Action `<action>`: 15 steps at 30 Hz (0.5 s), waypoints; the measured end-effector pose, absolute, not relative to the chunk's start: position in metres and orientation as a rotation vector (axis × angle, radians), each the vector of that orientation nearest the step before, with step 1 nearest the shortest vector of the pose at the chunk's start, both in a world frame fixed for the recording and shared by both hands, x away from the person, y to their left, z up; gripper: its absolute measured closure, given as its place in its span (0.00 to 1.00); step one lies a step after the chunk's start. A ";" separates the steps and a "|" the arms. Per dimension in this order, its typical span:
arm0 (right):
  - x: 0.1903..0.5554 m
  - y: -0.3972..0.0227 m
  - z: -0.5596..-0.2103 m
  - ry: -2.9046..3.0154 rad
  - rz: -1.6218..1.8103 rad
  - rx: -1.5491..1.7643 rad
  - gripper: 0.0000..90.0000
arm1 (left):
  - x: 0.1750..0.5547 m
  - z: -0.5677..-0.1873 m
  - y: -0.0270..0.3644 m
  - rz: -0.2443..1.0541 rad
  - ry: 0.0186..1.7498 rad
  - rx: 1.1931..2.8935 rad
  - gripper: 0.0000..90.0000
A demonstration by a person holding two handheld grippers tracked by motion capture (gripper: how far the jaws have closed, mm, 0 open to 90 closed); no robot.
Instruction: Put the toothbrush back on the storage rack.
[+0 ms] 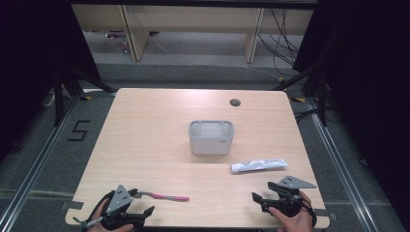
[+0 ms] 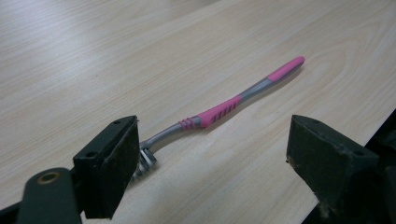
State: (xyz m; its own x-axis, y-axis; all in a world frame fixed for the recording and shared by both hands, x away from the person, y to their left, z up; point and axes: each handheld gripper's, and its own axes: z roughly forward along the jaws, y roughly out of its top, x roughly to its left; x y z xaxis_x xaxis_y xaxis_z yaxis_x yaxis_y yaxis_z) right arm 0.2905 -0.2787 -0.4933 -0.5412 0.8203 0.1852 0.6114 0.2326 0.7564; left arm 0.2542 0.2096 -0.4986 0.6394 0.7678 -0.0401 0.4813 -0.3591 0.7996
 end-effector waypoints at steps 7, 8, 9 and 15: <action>0.291 -0.277 -0.493 2.269 1.233 1.316 0.28 | 0.254 -0.498 0.211 0.409 1.013 2.019 0.21; 0.291 -0.277 -0.493 2.270 1.232 1.306 0.29 | 0.253 -0.498 0.210 0.391 1.015 2.008 0.22; 0.291 -0.277 -0.493 2.270 1.232 1.306 0.29 | 0.253 -0.498 0.210 0.391 1.015 2.008 0.23; 0.289 -0.273 -0.492 2.276 1.237 1.310 0.31 | 0.250 -0.498 0.209 0.363 1.030 1.997 0.32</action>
